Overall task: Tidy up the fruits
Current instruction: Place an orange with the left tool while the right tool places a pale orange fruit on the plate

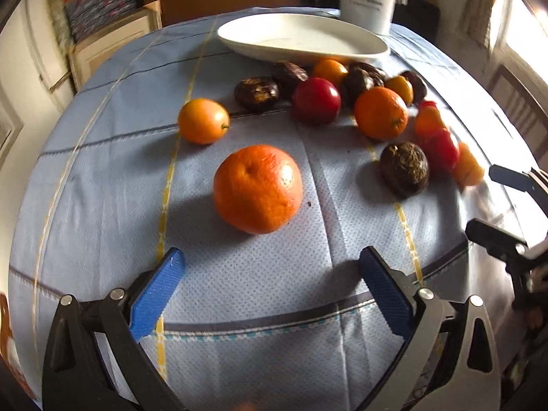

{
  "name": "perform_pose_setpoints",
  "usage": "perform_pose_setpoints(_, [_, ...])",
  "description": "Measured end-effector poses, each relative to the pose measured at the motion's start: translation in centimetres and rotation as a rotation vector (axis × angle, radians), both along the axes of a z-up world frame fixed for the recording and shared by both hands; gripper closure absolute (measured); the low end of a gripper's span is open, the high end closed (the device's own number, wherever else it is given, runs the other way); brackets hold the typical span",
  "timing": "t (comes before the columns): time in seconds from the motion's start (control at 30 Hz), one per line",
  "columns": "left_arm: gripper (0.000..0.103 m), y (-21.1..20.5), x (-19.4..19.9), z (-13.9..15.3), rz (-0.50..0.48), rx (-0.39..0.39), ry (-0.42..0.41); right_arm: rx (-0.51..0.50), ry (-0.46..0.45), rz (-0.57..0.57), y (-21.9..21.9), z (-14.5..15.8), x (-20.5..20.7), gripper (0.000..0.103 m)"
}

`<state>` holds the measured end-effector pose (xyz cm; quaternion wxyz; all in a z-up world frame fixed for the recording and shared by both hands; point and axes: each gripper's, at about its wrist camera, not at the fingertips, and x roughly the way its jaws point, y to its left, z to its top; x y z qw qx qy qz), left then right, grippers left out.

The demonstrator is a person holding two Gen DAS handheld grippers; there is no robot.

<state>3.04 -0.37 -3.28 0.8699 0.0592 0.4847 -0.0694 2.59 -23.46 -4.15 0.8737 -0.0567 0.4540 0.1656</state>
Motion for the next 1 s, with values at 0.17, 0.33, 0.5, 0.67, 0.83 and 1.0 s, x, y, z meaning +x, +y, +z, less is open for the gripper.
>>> perform_pose_setpoints(0.17, [0.004,0.4,-0.3,0.1,-0.128,-0.009,-0.009,-0.049,0.015,0.044,-1.0,-0.3,0.5,0.003])
perform_pose_setpoints(0.33, [0.004,0.6,0.6,0.4,-0.172,-0.005,-0.010,-0.040,0.011,0.095,-1.4,-0.2,0.5,0.003])
perform_pose_setpoints(0.5, [0.004,1.5,2.3,1.4,-0.133,-0.054,-0.090,0.115,-0.054,0.065,-2.9,1.5,1.2,0.003])
perform_pose_setpoints(0.67, [0.004,0.8,3.2,1.4,-0.160,-0.072,-0.087,0.107,-0.071,0.088,-2.3,1.7,1.6,0.017])
perform_pose_setpoints(0.83, [0.034,0.1,3.3,1.2,-0.191,-0.077,-0.069,0.068,-0.019,0.108,-1.0,1.1,2.7,0.054])
perform_pose_setpoints(1.0, [0.057,0.9,3.4,1.1,-0.169,-0.127,-0.052,0.090,-0.020,0.111,-1.4,0.8,2.4,0.061])
